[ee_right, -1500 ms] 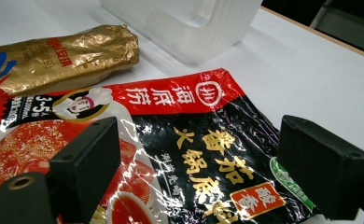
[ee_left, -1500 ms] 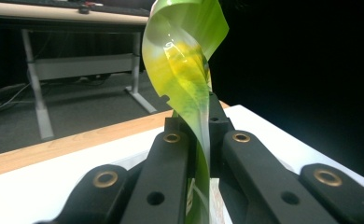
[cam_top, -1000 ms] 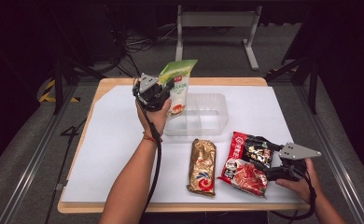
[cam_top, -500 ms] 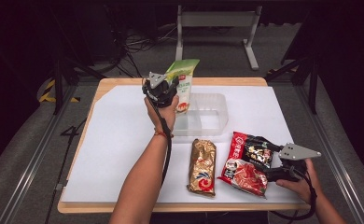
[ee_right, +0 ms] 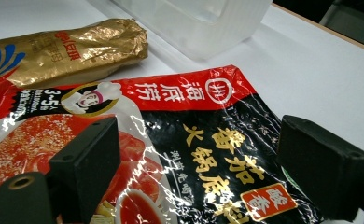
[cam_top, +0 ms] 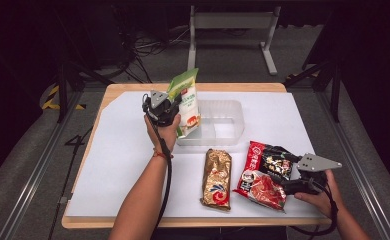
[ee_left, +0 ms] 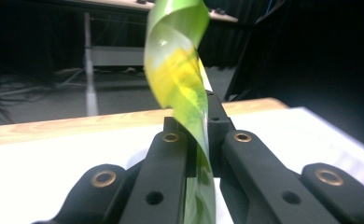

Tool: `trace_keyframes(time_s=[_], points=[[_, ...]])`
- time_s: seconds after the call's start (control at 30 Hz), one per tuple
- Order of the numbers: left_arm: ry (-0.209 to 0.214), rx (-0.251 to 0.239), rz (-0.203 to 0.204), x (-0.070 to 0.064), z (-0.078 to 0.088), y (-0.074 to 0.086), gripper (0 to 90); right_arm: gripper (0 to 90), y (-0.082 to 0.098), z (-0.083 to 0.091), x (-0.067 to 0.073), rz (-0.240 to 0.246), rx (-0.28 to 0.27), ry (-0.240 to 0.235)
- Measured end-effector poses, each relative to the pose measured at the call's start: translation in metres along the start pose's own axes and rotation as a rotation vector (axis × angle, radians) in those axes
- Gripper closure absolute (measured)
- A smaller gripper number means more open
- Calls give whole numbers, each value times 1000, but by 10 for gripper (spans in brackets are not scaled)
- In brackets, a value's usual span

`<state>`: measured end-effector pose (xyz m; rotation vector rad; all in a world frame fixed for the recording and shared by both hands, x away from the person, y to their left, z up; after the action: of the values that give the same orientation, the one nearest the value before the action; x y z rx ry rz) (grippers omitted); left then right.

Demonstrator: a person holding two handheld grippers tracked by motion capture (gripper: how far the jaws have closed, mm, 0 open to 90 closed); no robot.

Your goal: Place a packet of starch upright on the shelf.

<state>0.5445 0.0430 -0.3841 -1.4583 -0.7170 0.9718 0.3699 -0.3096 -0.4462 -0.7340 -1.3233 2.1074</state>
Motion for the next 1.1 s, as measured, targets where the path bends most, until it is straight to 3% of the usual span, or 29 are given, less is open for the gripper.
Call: trace_keyframes(time_s=[0.13,0.17,0.23,0.27,0.33,0.37,0.87,1.1], points=[[10,15,-40,2,8,3,890,139,1,0,0,1,5,0],[22,26,-66,1,10,5,887,139,1,0,0,0,5,0],[31,91,-188,-7,9,15,887,139,1,0,0,0,6,-1],[38,84,-208,-9,9,19,886,139,1,-1,0,0,7,0],[49,62,-152,-11,11,20,885,139,0,-1,0,4,6,-1],[47,60,-144,-10,11,19,882,139,0,-1,0,5,6,-1],[90,94,-144,-1,22,28,864,142,1,-2,2,11,14,-2],[122,126,-169,0,27,29,854,143,2,-3,2,8,18,-1]])
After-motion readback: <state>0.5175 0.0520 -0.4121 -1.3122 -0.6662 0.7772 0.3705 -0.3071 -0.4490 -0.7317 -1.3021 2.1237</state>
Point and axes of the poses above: each handheld gripper's, and its own axes: z roughly backward along the jaws, y roughly out of its underside, x roughly to its left, the point moved 7 cm from there along -z, roughly forward along the jaws, and after that the axes turned 11 degrees about -x, right-handed, at the moved point
